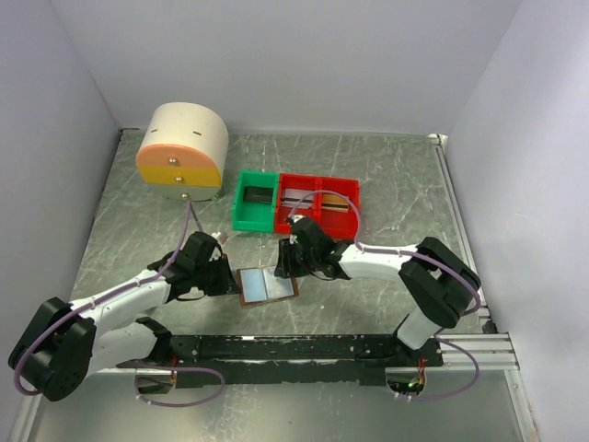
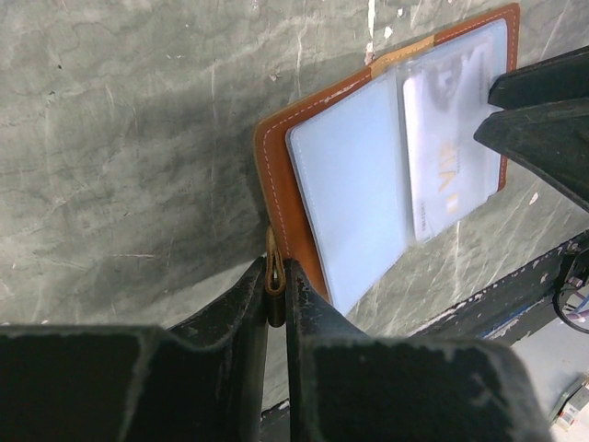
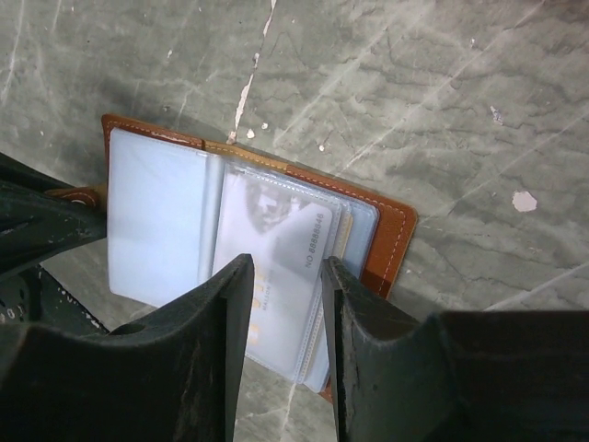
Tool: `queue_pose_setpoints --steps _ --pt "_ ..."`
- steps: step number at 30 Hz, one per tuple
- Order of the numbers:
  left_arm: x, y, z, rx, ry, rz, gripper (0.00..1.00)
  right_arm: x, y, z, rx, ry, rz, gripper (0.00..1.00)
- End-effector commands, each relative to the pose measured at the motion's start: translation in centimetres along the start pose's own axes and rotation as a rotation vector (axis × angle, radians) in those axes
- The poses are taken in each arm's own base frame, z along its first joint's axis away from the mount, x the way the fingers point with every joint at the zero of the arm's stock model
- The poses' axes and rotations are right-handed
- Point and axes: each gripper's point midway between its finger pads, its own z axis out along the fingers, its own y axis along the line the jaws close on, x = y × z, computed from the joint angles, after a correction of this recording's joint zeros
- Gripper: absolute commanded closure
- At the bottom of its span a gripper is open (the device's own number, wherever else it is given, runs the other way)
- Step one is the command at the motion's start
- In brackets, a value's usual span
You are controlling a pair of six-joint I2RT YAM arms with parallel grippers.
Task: Take the credit cards out of the card holder
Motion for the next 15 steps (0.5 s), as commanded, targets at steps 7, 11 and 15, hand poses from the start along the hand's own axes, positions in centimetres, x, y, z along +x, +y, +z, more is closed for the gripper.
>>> queue_pose_setpoints --steps 7,11,15 --pt "-0.7 -1.0 -0.5 0.027 -0.014 0.031 0.81 -0.3 2.3 -0.3 -0.125 -0.015 -0.007 0.64" --pt "-0.6 -1.0 -0.4 0.027 -0.009 0.032 0.82 -1.0 3.6 -0.9 -0.185 -0.046 -0.007 0.64" --pt "-0.6 -1.0 -0.4 0.026 -0.008 0.031 0.82 -1.3 3.7 -1.3 -0.182 -0.062 -0.003 0.64"
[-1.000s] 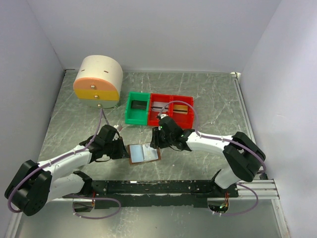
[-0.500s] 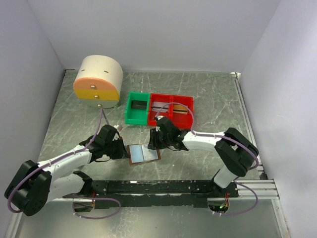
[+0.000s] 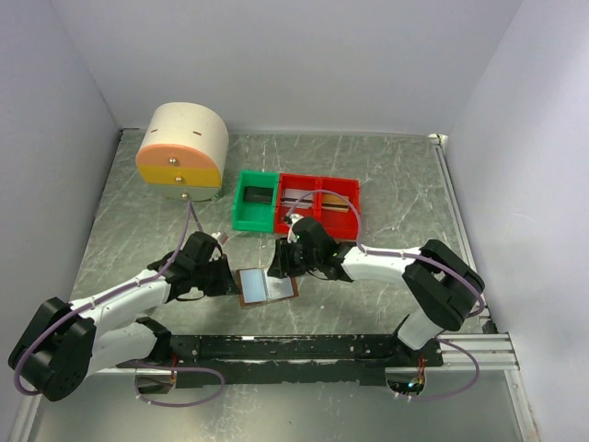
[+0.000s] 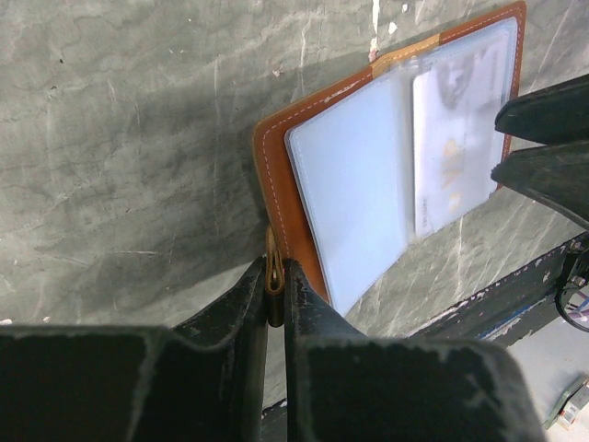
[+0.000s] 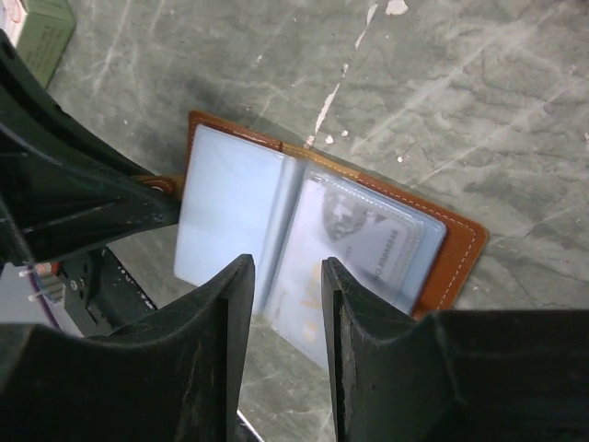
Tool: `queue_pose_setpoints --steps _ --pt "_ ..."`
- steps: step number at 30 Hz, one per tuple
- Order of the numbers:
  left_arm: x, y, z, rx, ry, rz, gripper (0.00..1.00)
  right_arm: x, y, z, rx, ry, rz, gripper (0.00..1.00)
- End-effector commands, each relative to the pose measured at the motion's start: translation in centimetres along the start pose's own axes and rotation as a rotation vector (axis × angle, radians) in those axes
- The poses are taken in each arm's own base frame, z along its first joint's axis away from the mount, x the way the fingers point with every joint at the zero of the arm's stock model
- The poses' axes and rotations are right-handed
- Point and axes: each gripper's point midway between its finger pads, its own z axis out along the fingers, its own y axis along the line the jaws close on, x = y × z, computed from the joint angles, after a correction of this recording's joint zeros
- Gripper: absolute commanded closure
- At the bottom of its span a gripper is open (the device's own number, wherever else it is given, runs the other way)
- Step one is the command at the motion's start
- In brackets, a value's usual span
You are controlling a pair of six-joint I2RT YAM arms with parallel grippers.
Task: Take the credit cards out of the card holder
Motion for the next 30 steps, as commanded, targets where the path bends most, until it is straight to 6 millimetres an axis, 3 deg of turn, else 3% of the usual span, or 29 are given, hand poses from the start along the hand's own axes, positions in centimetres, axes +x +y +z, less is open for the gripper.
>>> queue_pose_setpoints --steps 1,6,10,20,25,30 --pt "-0.7 -1.1 -0.3 0.031 -0.016 0.03 0.82 -1.0 1.2 -0.7 -0.04 -0.046 -0.004 0.64" --pt "-0.8 -1.0 -0.5 0.027 -0.02 0.031 0.82 -0.7 -1.6 -0.7 0.121 -0.031 0.014 0.64" --pt "-0.8 -1.0 -0.5 0.027 -0.021 0.031 0.82 -0.1 -2.6 -0.7 0.166 -0.005 0.008 0.64" --pt "-0.9 -1.3 -0.5 0.035 -0.019 0.034 0.82 0.5 -2.1 0.2 0.114 0.026 -0.003 0.64" --pt "-0.7 -1.0 -0.4 0.026 -0.012 0.035 0.83 -0.2 -1.1 -0.2 0.078 0.0 -0.008 0.65" --pt "-0.7 -1.0 -0.3 0.025 -0.011 0.035 0.83 -0.5 -1.6 -0.8 0.116 -0.014 -0.009 0.64"
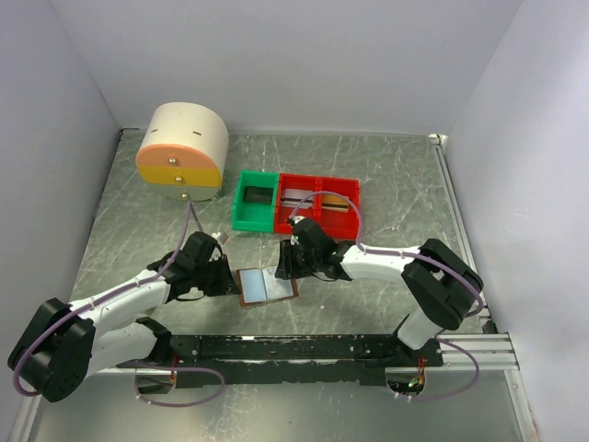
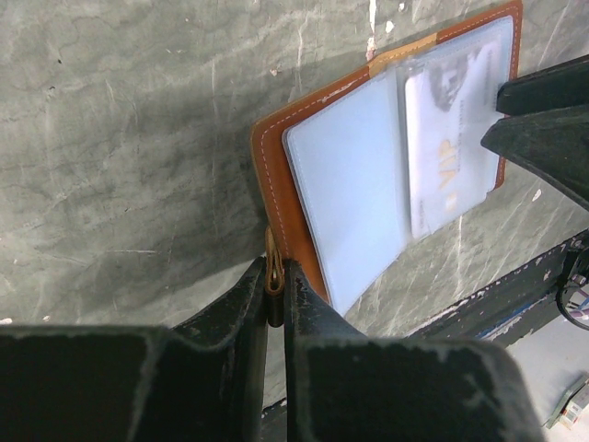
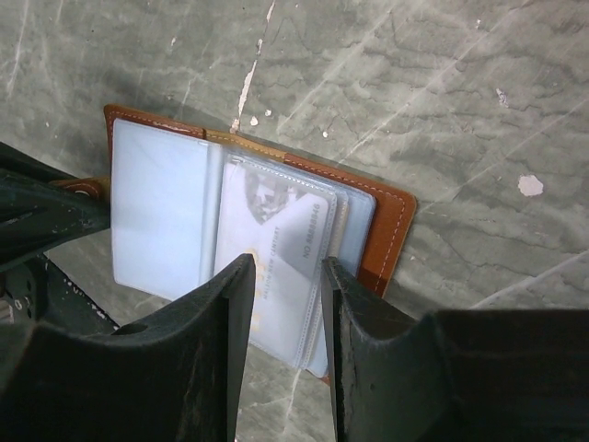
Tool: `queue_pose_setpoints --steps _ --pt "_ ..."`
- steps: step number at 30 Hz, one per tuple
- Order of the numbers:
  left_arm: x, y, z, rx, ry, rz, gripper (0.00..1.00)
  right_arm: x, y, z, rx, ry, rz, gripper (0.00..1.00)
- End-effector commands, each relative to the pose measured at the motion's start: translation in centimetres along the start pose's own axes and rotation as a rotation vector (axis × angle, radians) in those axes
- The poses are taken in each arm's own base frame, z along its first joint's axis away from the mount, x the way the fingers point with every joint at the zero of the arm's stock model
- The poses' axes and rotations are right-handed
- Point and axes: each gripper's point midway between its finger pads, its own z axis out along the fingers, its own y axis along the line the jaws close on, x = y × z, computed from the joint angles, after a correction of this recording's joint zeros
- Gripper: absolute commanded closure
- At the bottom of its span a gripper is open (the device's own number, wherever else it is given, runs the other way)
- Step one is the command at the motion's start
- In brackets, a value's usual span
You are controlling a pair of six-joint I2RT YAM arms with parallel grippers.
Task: Take the credit cards out of the card holder
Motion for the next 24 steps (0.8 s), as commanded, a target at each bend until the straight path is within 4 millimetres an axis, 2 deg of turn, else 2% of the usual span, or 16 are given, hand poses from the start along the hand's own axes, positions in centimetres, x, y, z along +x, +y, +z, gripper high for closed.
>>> queue_pose_setpoints --steps 1,9,24 --pt "-0.7 -0.9 -0.3 0.021 -0.009 0.029 0.83 -1.2 0.5 -0.8 0.004 -0.042 -0.016 0.64" --pt "-0.7 -0.9 -0.3 0.024 -0.011 0.029 0.83 -1.3 0.0 -1.1 0.03 -0.052 -0.013 0.64" --pt "-0.6 -0.9 -0.4 0.023 -0.012 0.027 0.83 -0.2 0.2 0.9 -0.002 0.009 -0.007 0.64"
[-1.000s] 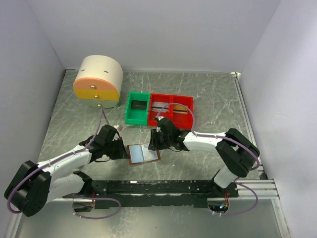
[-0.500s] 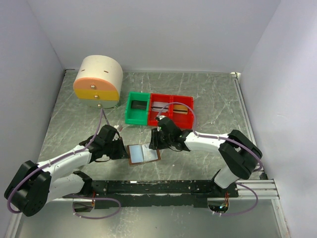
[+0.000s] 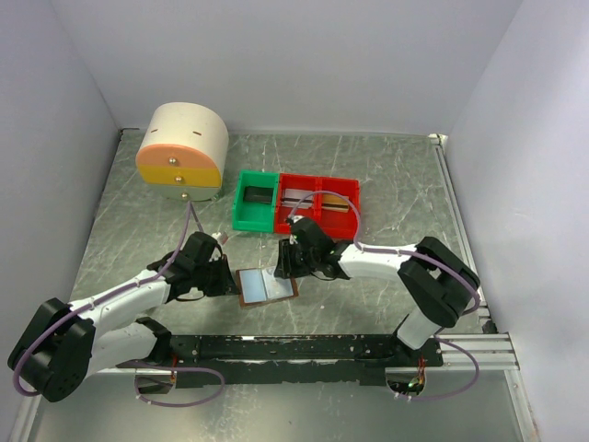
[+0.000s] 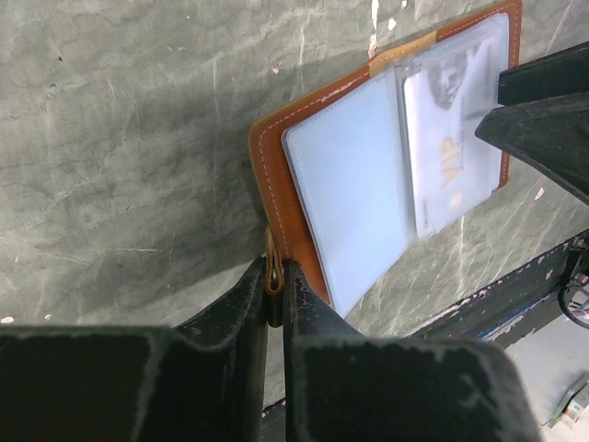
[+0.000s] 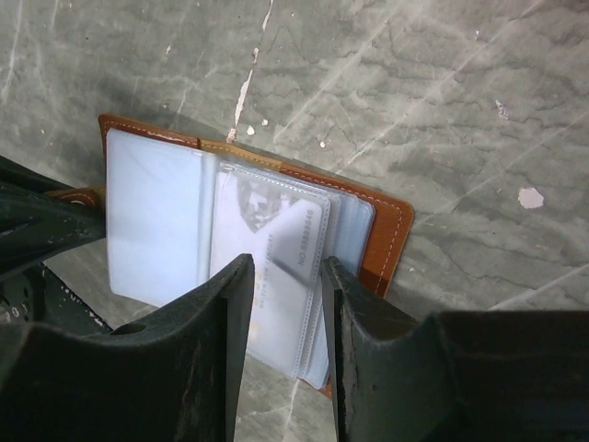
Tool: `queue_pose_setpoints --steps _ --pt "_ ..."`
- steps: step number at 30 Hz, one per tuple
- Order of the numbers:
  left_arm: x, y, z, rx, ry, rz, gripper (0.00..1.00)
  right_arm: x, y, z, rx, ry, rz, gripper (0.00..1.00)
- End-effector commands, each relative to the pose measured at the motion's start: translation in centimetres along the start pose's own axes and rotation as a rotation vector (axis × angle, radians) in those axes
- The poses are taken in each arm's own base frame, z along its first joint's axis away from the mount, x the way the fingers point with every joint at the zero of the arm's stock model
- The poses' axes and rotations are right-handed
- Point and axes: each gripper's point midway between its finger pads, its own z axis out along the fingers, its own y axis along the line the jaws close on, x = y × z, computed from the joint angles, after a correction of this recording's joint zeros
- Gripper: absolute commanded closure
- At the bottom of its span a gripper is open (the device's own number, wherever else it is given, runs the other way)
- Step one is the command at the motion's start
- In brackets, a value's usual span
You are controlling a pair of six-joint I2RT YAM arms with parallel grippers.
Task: Take the credit cards out of the card holder
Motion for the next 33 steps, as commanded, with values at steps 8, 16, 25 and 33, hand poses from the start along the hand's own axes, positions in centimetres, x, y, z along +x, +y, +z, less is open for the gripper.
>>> queue_pose_setpoints --steps 8,16,25,33 --pt "-0.6 -0.9 -0.3 0.023 -0.011 0.025 0.84 -1.3 1.5 -1.3 -0.052 -0.055 -0.021 0.66" --pt "-0.5 -0.9 -0.3 0.027 -0.01 0.024 0.84 -1.6 2.1 -2.3 -0.077 -0.067 -0.035 0.68" --pt "-0.6 -1.0 -0.3 0.03 -0.011 0.023 0.84 -1.7 3.4 -2.5 -0.15 -0.08 -0.041 0.69" --pt "-0.6 -1.0 -0.4 0.027 -0.013 0.023 0.84 -0.8 -0.2 -0.8 0.04 -0.032 -0.01 0.65"
